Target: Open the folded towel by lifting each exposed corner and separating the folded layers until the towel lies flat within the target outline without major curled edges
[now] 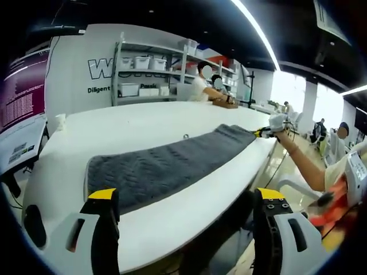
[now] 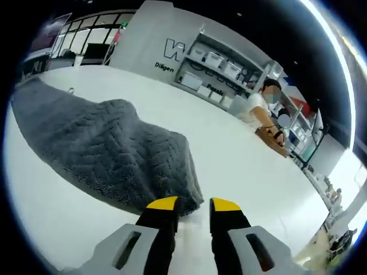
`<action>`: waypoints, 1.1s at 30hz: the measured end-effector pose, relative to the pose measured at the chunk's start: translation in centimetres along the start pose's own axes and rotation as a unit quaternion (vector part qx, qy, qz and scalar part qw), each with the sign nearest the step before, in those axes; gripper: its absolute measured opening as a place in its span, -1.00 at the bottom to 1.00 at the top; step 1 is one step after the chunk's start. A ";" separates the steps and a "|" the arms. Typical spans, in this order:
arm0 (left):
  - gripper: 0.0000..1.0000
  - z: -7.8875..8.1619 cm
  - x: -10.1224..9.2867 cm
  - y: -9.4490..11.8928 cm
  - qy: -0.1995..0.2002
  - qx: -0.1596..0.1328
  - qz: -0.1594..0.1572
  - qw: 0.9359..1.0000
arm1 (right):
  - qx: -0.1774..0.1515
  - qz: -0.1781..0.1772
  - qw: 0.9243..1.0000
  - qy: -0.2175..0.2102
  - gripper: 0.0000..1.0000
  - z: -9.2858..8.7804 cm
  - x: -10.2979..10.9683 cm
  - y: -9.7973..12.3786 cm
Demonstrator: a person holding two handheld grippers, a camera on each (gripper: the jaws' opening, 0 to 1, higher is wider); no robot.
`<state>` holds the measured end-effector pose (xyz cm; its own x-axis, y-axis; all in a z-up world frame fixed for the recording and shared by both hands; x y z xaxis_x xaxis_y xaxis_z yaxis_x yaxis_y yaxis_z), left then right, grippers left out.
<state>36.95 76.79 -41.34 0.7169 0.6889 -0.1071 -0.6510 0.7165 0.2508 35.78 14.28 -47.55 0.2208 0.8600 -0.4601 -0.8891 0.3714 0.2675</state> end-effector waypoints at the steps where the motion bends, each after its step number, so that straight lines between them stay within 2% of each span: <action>1: 0.89 0.0 0.0 0.0 0.001 0.000 0.001 1.000 | 0.000 -0.002 1.000 -0.001 -0.07 0.0 0.0 0.1; 4: 0.89 -0.1 0.2 0.2 0.003 0.000 0.004 1.000 | 0.001 -0.009 1.000 -0.011 0.21 0.3 -0.3 1.2; 6: 0.89 -0.2 0.3 0.3 0.004 0.001 0.007 1.000 | 0.016 -0.007 1.000 -0.015 0.42 -0.1 -0.4 1.5; 9: 0.89 -0.2 0.4 0.4 0.006 0.001 0.011 1.000 | -0.012 0.044 0.997 -0.058 0.75 0.2 0.8 2.7; 15: 0.89 -0.2 0.4 0.2 0.005 0.007 0.014 1.000 | -0.025 0.117 0.991 -0.064 0.96 1.3 2.5 5.7; 19: 0.88 -0.1 0.3 0.1 0.006 0.008 0.013 1.000 | -0.042 0.166 0.982 -0.079 0.98 2.4 3.3 7.1; 26: 0.87 -0.2 -0.1 -0.4 0.002 0.013 0.012 1.000 | -0.054 0.188 0.977 -0.089 0.90 3.9 3.0 8.5; 29: 0.87 -0.3 -0.2 -0.5 0.000 0.017 0.008 1.000 | -0.064 0.202 0.974 -0.082 0.87 4.7 3.4 8.7; 33: 0.87 -0.6 -0.1 -0.6 0.002 0.023 0.011 1.000 | -0.061 0.226 0.969 -0.081 0.81 4.7 4.2 8.9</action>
<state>37.13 76.36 -42.04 0.7016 0.7047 -0.1055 -0.6542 0.6957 0.2967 30.65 22.86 -43.08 -0.1504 0.9726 -0.1770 -0.9482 -0.0912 0.3042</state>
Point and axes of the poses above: the point that each gripper's makers call its tool centre point, and the gripper's own axes: y roughly backward along the fingers, x roughly to its left, z roughly out of its top, the point moved 7 cm from there along y, roughly backward along the fingers, and after that the axes turned 8 degrees about -x, right-handed, at the moved point
